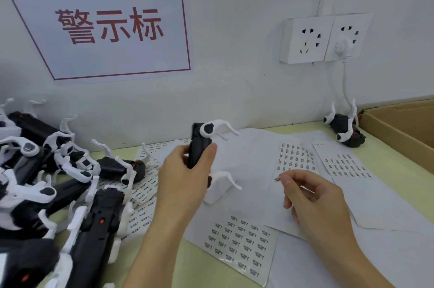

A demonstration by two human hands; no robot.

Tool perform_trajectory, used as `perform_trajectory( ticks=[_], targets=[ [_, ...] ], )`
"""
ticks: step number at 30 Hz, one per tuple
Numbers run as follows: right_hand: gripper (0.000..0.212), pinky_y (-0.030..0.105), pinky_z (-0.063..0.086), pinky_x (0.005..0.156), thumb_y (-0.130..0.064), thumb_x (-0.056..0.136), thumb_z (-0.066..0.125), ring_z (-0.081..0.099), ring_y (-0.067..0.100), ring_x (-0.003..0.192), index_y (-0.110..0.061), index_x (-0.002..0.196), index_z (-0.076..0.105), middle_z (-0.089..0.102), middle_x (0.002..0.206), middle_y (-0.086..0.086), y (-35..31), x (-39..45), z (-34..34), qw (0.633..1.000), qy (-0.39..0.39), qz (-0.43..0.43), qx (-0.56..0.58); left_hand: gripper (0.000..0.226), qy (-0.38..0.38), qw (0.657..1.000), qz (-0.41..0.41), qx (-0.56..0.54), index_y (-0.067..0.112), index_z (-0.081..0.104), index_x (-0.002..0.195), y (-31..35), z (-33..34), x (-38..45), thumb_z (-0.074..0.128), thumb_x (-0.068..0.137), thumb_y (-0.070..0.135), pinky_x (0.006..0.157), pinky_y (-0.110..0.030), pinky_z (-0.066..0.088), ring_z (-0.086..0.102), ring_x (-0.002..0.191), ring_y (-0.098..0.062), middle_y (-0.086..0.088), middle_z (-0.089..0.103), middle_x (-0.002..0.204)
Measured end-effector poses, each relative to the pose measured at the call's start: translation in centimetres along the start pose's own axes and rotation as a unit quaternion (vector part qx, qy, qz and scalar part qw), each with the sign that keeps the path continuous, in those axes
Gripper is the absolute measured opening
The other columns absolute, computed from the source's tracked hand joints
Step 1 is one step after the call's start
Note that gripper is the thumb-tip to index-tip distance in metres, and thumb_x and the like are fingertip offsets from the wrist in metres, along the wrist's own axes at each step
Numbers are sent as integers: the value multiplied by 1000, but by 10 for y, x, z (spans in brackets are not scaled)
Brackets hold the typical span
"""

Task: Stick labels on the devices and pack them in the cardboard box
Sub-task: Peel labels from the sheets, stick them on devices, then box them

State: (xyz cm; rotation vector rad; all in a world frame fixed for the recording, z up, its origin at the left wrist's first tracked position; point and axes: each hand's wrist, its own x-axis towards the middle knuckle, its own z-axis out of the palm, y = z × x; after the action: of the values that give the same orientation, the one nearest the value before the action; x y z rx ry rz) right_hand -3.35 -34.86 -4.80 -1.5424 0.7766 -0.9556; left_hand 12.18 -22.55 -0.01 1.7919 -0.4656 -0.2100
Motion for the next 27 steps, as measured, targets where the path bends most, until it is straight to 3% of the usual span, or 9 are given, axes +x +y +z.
perform_trajectory(
  ticks=[2, 4, 7, 11, 13, 15, 18, 22, 27],
  targets=[
    [14, 9, 39, 47, -19, 92, 68, 51, 3, 44, -23, 79, 73, 62, 58, -7, -3, 2, -2, 1000, -2, -2, -5, 33, -54, 990, -87, -99, 17, 67, 87, -5, 11, -3, 69, 86, 50, 47, -23, 42, 57, 50, -6, 10, 63, 58],
    [15, 9, 41, 49, -16, 92, 68, 52, 2, 46, -22, 79, 74, 64, 59, -8, -10, 7, -5, 1000, -3, -12, 2, 36, -103, 966, -152, -184, 14, 68, 94, -11, 22, -6, 72, 83, 48, 52, -26, 42, 62, 59, -15, 3, 72, 72],
    [20, 7, 41, 55, -12, 91, 69, 54, -1, 54, -25, 76, 73, 67, 66, -13, -33, 19, -9, 997, -13, -72, -23, 41, -138, 934, -167, -285, 21, 59, 112, -21, 36, -11, 79, 80, 36, 56, -32, 52, 72, 66, -26, -8, 74, 78],
    [24, 6, 41, 56, -19, 87, 74, 59, 5, 62, -31, 67, 73, 64, 90, -14, -68, 41, -8, 982, -92, -120, -110, 56, -195, 927, -121, -297, 58, 52, 118, -30, 44, -17, 82, 79, 33, 64, -37, 56, 71, 71, -30, -9, 71, 82],
    [22, 9, 39, 56, -23, 86, 75, 61, 4, 65, -33, 66, 72, 62, 100, -16, -79, 50, -4, 974, -131, -117, -146, 62, -207, 925, -103, -302, 59, 55, 123, -30, 45, -17, 85, 76, 33, 67, -37, 57, 73, 80, -27, -13, 73, 97],
    [22, 13, 39, 66, -24, 85, 75, 63, -1, 83, -34, 66, 72, 62, 105, -17, -81, 54, 4, 963, -155, -125, -180, 63, -212, 929, -87, -291, 58, 56, 125, -31, 44, -17, 85, 76, 32, 70, -37, 57, 73, 87, -25, -17, 71, 110],
    [18, 21, 45, 88, -23, 86, 74, 59, -1, 103, -32, 71, 73, 62, 110, -18, -75, 55, 15, 951, -186, -132, -206, 62, -229, 932, -64, -275, 60, 56, 125, -36, 47, -14, 80, 78, 29, 74, -38, 57, 71, 88, -24, -15, 71, 113],
    [14, 25, 42, 96, -29, 89, 72, 55, -1, 107, -34, 76, 72, 59, 110, -19, -64, 60, 20, 931, -206, -137, -270, 65, -239, 934, -44, -261, 60, 56, 125, -42, 51, -7, 78, 75, 27, 91, -48, 58, 69, 109, -24, -10, 72, 115],
    [16, 23, 40, 90, -28, 91, 69, 53, -1, 103, -33, 76, 73, 57, 107, -18, -57, 59, 22, 915, -214, -147, -311, 61, -252, 931, -40, -261, 59, 57, 125, -45, 52, -7, 77, 79, 24, 78, -41, 60, 68, 89, -24, -10, 72, 110]
  ],
)
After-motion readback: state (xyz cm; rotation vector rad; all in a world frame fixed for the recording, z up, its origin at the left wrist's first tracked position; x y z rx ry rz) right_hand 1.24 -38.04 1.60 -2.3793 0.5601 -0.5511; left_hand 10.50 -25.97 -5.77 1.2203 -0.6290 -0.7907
